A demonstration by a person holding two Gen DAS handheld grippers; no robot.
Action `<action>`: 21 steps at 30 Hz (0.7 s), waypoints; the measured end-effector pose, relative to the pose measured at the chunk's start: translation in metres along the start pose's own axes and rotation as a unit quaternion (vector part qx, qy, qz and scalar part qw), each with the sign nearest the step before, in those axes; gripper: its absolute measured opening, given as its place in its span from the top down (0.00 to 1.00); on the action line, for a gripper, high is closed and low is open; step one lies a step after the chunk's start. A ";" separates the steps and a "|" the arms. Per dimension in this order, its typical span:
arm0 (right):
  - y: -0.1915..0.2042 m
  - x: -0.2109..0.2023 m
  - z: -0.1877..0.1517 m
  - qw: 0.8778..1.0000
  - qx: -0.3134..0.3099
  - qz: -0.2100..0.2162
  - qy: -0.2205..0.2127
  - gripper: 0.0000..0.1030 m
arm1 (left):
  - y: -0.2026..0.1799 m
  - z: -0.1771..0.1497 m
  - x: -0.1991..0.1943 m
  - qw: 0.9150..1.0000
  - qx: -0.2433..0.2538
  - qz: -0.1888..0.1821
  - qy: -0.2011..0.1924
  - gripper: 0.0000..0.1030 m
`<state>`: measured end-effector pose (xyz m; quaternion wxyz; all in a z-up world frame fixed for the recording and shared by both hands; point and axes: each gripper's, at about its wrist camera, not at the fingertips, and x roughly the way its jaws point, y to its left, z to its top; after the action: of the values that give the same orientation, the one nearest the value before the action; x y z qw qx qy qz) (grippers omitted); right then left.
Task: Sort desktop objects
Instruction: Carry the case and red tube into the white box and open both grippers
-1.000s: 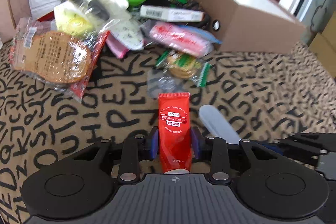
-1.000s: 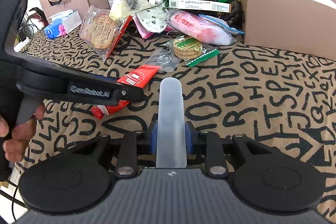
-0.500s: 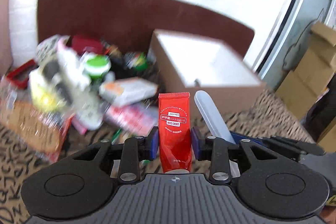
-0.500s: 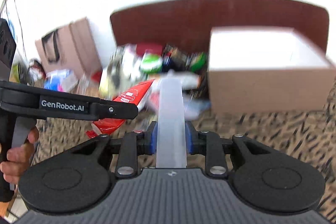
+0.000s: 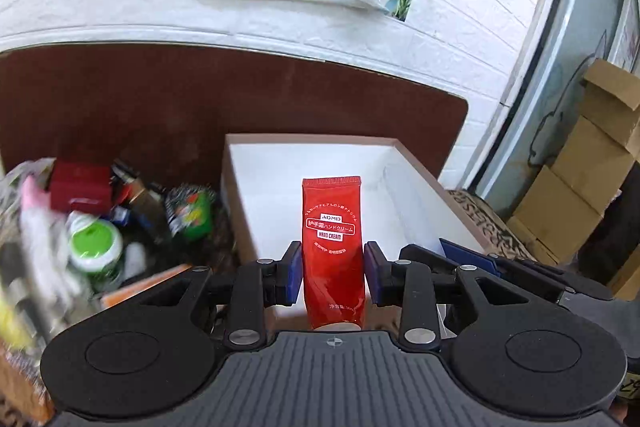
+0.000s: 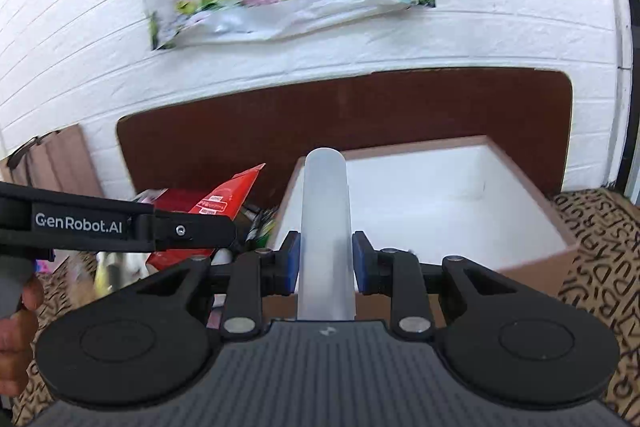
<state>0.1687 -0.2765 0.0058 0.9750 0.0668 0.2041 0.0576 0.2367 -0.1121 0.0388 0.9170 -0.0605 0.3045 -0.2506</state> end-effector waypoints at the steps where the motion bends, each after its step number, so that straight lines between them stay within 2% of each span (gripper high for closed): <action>1: -0.004 0.006 0.004 1.000 0.000 -0.003 -0.003 0.70 | 0.000 0.004 0.010 1.000 -0.002 0.001 0.003 0.70; 8: -0.031 0.058 0.022 1.000 0.014 -0.018 0.003 0.70 | 0.004 0.028 0.071 1.000 -0.011 0.017 0.017 0.70; 16: -0.047 0.117 0.008 0.997 -0.005 -0.032 0.065 0.70 | 0.015 0.026 0.131 0.998 -0.006 0.032 0.054 0.69; 21: -0.054 0.141 -0.005 0.993 -0.017 -0.048 0.105 0.70 | 0.018 0.018 0.155 0.997 -0.003 0.032 0.075 0.69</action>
<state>0.2999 -0.3097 -0.0621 0.9509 0.0337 0.3070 0.0214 0.3621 -0.1743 -0.0331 0.8987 -0.0345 0.3752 -0.2244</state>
